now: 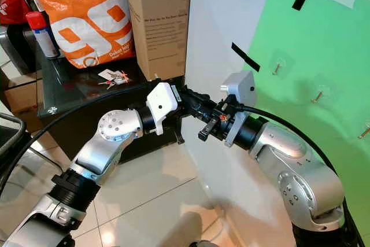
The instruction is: Hang keys on a hook
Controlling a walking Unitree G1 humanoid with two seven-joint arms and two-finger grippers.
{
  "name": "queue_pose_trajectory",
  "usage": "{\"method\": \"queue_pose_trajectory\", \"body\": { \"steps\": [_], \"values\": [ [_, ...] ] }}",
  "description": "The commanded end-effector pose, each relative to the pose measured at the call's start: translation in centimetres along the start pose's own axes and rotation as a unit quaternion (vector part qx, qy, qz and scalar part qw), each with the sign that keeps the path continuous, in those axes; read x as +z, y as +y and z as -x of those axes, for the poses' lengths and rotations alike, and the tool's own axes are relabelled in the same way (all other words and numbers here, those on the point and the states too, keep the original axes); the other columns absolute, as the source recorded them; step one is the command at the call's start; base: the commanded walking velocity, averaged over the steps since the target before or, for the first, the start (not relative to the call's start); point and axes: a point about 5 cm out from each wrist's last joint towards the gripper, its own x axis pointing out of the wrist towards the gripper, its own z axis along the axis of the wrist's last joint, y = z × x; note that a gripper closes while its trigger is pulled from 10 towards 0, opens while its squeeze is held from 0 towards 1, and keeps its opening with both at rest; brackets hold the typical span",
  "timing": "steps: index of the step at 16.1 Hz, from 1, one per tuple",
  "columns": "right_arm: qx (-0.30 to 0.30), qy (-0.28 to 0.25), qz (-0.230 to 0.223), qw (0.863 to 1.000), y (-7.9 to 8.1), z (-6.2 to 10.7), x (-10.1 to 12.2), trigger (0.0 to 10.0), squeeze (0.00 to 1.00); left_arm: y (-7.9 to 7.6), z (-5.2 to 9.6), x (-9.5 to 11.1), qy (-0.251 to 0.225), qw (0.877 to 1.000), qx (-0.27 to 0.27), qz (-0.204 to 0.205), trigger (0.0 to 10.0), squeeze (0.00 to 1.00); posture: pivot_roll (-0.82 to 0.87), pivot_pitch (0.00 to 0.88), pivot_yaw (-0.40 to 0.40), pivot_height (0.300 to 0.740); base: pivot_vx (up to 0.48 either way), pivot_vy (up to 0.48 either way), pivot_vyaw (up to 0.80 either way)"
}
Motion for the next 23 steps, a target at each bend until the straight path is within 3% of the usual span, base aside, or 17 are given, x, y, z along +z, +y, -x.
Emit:
{"method": "queue_pose_trajectory", "body": {
  "steps": [1,6,7,14,18,20,22,23],
  "values": [
    [0.005,-0.006,0.006,1.0,0.1,0.2,0.3,10.0,0.0,-0.1,-0.2,0.4,-0.003,1.0,0.0,-0.008,0.0,0.0,-0.07,0.0,-0.035,0.74,0.0,0.0,0.0],
    [-0.001,-0.002,0.005,1.0,0.0,0.3,0.1,10.0,0.0,0.7,0.5,0.3,0.012,1.0,0.003,-0.022,0.0,0.0,-0.06,0.0,-0.032,0.74,0.0,0.0,0.0],
    [-0.001,-0.002,0.002,1.0,0.0,0.3,0.1,10.0,1.0,0.9,0.6,0.2,0.017,1.0,0.004,-0.026,0.0,0.0,-0.06,0.0,-0.032,0.74,0.0,0.0,0.0],
    [0.005,0.009,-0.003,1.0,0.2,0.5,-0.5,10.0,1.0,3.6,2.3,0.2,0.06,0.995,0.008,-0.08,0.0,0.0,-0.05,0.0,-0.035,0.74,0.0,0.0,0.0],
    [-0.003,0.01,-0.001,1.0,0.1,0.5,-0.7,10.0,1.0,3.8,2.2,0.3,0.061,0.994,0.01,-0.091,0.0,0.0,-0.06,0.0,-0.034,0.74,0.0,0.0,0.0],
    [-0.016,0.015,0.008,1.0,-0.3,0.6,-0.8,10.0,1.0,4.4,2.4,0.3,0.074,0.99,0.009,-0.118,0.0,0.0,-0.05,0.0,-0.034,0.74,0.0,0.0,0.0],
    [-0.044,0.046,0.069,0.996,-1.1,0.3,-1.1,10.0,1.0,6.2,3.0,0.5,0.116,0.972,-0.003,-0.206,0.0,0.0,-0.05,0.0,-0.03,0.74,0.0,0.0,0.0],
    [-0.046,0.05,0.076,0.995,-1.2,0.1,-1.2,10.0,1.0,6.5,3.0,0.7,0.123,0.967,-0.01,-0.225,0.0,0.0,-0.04,0.0,-0.029,0.74,0.0,0.0,0.0]
  ]
}}
